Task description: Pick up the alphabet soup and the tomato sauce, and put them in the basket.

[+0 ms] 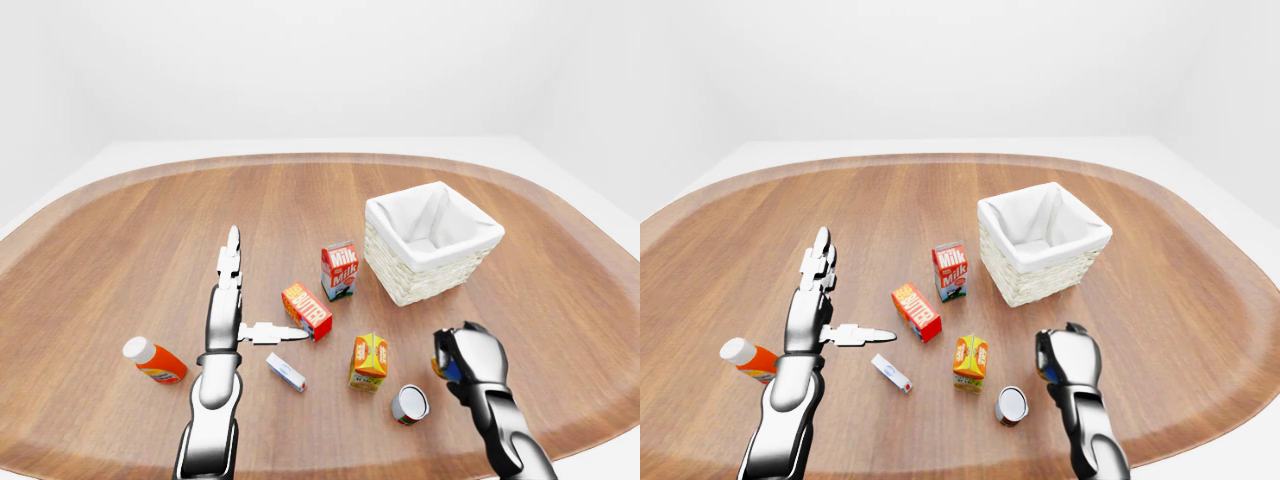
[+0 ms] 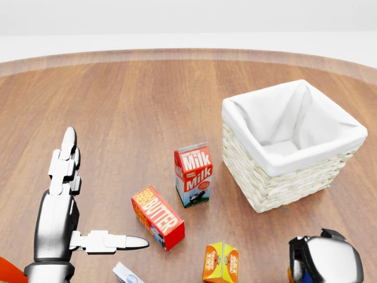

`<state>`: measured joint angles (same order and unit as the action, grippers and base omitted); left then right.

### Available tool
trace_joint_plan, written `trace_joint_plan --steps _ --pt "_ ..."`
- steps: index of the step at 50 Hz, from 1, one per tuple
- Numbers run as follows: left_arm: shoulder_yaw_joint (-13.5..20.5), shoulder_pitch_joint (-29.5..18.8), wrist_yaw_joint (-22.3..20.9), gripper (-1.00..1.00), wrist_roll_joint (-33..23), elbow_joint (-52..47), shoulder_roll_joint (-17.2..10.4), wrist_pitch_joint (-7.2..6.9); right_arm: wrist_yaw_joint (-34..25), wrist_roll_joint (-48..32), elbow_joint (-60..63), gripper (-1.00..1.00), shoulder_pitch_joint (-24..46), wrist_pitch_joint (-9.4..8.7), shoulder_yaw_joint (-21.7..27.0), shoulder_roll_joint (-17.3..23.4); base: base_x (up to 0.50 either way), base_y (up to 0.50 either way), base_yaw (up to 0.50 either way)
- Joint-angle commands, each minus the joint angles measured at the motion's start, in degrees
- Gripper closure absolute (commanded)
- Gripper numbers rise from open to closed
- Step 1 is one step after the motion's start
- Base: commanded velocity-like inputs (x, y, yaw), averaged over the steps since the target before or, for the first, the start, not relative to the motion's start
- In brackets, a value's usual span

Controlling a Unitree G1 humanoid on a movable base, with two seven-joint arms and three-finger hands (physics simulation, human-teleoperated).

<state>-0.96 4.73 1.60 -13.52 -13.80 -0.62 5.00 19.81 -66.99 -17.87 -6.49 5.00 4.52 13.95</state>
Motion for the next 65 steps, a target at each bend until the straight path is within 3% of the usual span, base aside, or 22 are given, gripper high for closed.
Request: trace_joint_plan --steps 1,27,52,65 --pt "0.0 0.0 0.1 -1.0 -0.2 0.0 0.0 0.0 -1.4 3.3 7.9 1.0 -2.0 0.0 2.8 -1.4 0.0 0.0 0.0" --pt "0.0 0.0 0.0 -1.0 -0.2 0.0 0.0 0.0 -1.2 11.6 16.6 1.0 -3.9 0.0 5.4 -4.6 0.0 0.0 0.0" --pt "0.0 0.0 0.0 -1.0 -0.2 0.0 0.0 0.0 -14.8 29.0 36.9 1.0 -5.9 0.0 7.9 -11.5 0.0 0.0 0.0" --pt "0.0 0.0 0.1 -1.0 -0.2 0.0 0.0 0.0 -18.3 32.2 43.7 1.0 -4.0 0.0 7.0 -12.1 0.0 0.0 0.0"
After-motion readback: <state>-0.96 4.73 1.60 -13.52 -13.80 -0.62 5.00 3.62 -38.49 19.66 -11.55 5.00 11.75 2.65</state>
